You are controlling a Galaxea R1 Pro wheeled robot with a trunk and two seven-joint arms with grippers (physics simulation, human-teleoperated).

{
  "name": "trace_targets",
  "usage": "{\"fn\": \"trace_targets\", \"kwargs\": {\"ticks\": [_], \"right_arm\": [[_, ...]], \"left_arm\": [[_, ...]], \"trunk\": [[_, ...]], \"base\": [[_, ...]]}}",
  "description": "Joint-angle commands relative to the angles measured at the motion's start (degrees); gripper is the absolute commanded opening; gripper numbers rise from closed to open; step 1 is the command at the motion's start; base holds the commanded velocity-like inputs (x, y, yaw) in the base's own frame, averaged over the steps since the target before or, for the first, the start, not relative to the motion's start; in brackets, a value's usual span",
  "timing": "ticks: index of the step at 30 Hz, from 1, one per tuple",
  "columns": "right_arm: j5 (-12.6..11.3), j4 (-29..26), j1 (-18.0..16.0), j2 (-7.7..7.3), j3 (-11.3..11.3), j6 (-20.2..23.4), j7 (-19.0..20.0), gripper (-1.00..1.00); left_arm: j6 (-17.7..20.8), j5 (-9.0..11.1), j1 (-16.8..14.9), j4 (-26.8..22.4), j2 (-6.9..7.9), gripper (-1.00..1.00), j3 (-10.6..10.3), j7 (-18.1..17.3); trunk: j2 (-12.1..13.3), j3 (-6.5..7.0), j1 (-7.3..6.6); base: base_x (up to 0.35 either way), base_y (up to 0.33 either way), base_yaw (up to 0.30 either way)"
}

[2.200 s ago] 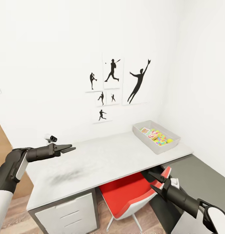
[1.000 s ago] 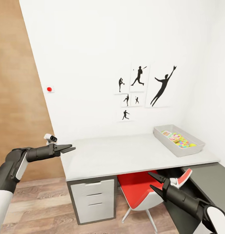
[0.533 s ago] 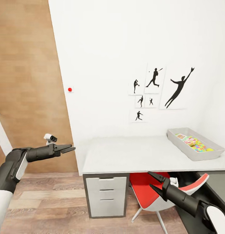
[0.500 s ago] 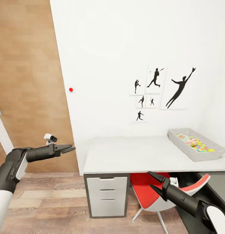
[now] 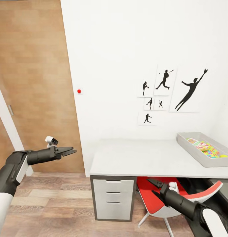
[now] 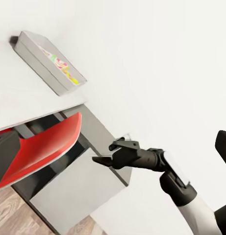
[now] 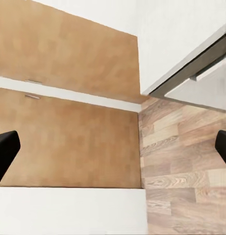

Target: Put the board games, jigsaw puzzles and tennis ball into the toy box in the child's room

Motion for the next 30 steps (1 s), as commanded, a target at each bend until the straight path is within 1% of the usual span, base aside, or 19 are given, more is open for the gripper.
{"fn": "trace_targets", "kwargs": {"ticks": [1, 3, 4, 5, 6, 7, 9, 10, 11, 12, 15, 18, 19, 22, 25, 27, 28, 29, 30], "right_arm": [[1.36, 0.15, -0.03, 0.16, 0.71, -0.03, 0.28, 1.00], [5.54, 0.78, -0.03, 0.51, 3.99, -0.74, 0.23, 1.00], [7.37, 1.20, -0.03, 0.60, 5.20, -0.94, 0.22, 1.00], [8.21, 1.49, -0.03, 0.63, 5.64, -1.02, 0.21, 1.00], [9.70, 2.29, -0.03, 0.67, 6.31, -1.16, 0.20, 1.00], [11.00, 3.45, -0.03, 0.67, 6.78, -1.29, 0.20, 1.00], [12.68, 5.83, -0.03, 0.62, 7.22, -2.07, 0.25, 1.00], [14.51, 9.77, -0.03, 0.52, 7.56, -4.16, 0.36, 1.00], [16.15, 13.29, -0.03, 0.48, 7.77, -6.16, 0.40, 1.00], [17.17, 15.27, -0.03, 0.46, 7.87, -7.34, 0.43, 1.00], [23.85, 26.49, -0.03, 0.51, 8.13, -14.61, 0.90, 1.00], [30.79, 37.60, -0.03, 0.67, 8.35, -23.04, 1.08, 1.00], [31.78, 39.29, -0.03, 0.69, 8.37, -24.34, 1.09, 1.00], [37.11, 48.45, -0.03, 0.75, 8.36, -31.61, 1.06, 1.00], [39.74, 53.97, -0.03, 0.75, 8.35, -36.47, 0.98, 1.00], [41.25, 59.29, -0.03, 0.75, 8.35, -41.82, 0.96, 1.00], [41.47, 60.56, -0.03, 0.75, 8.35, -43.12, 0.96, 1.00], [41.78, 62.94, -0.03, 0.75, 8.35, -45.65, 0.91, 1.00], [41.89, 64.03, -0.03, 0.75, 8.35, -46.86, 0.84, 1.00]], "left_arm": [[0.61, -0.01, -0.01, 0.21, 0.02, 1.00, -0.01, -0.14], [0.55, -1.18, 0.04, 1.67, 0.32, 1.00, -0.01, 0.83], [0.39, -2.67, 0.05, 3.03, 0.71, 1.00, -0.01, 1.75], [0.15, -3.58, 0.06, 3.78, 0.96, 1.00, -0.01, 2.22], [-0.78, -5.54, 0.07, 5.39, 1.53, 1.00, -0.01, 3.01], [-2.40, -7.60, 0.07, 7.33, 2.15, 1.00, -0.01, 3.62], [-5.72, -10.46, 0.07, 11.49, 3.28, 1.00, -0.01, 4.21], [-9.73, -12.34, 0.07, 16.70, 4.72, 1.00, -0.01, 4.56], [-12.42, -13.11, 0.08, 20.08, 5.45, 1.00, -0.05, 4.83], [-13.75, -13.38, 0.08, 21.71, 5.73, 1.00, -0.06, 5.01], [-20.16, -14.17, 0.08, 29.00, 6.56, 1.00, -0.16, 7.55], [-25.84, -14.99, 0.08, 36.58, 6.64, 1.00, -0.57, 14.68], [-26.88, -15.31, 0.08, 37.93, 6.58, 1.00, -0.62, 16.20], [-34.27, -17.75, 0.08, 45.43, 6.20, 1.00, -0.78, 26.25], [-38.58, -18.63, 0.08, 49.60, 5.64, 1.00, -0.79, 33.69], [-41.88, -19.03, 0.16, 53.65, 4.09, 1.00, -0.80, 42.01], [-42.61, -19.08, 0.30, 54.58, 3.60, 1.00, -0.80, 44.30], [-43.96, -19.16, 0.86, 55.99, 2.60, 1.00, -0.80, 49.08], [-44.57, -19.21, 1.29, 56.51, 2.12, 1.00, -0.80, 51.52]], "trunk": [[-0.05, -0.02, 0.02], [-0.05, -0.02, 0.02], [-0.05, -0.02, 0.02], [-0.05, -0.02, 0.02], [-0.05, -0.02, 0.02], [-0.05, -0.02, 0.02], [-0.05, -0.02, 0.02], [-0.05, -0.02, 0.02], [-0.05, -0.02, 0.02], [-0.05, -0.02, 0.02], [-0.05, -0.02, 0.02], [-0.05, -0.02, 0.02], [-0.05, -0.02, 0.02], [-0.05, -0.02, 0.02], [-0.05, -0.02, 0.02], [-0.05, -0.02, 0.02], [-0.05, -0.02, 0.02], [-0.05, -0.02, 0.02], [-0.05, -0.02, 0.02]], "base": [[0.000, 0.000, 0.006], [0.000, 0.000, 0.003], [0.000, 0.000, 0.002], [0.000, 0.000, 0.001], [0.000, 0.000, 0.000], [0.000, 0.000, 0.000], [0.000, 0.000, 0.000], [0.000, 0.000, 0.000], [0.000, 0.000, 0.000], [0.000, 0.000, 0.000], [0.000, 0.000, 0.000], [0.000, 0.000, 0.000], [0.000, 0.000, 0.000], [0.000, 0.000, 0.000], [0.000, 0.000, 0.000], [0.000, 0.000, 0.000], [0.000, 0.000, 0.000], [0.000, 0.000, 0.000], [0.000, 0.000, 0.000]]}}
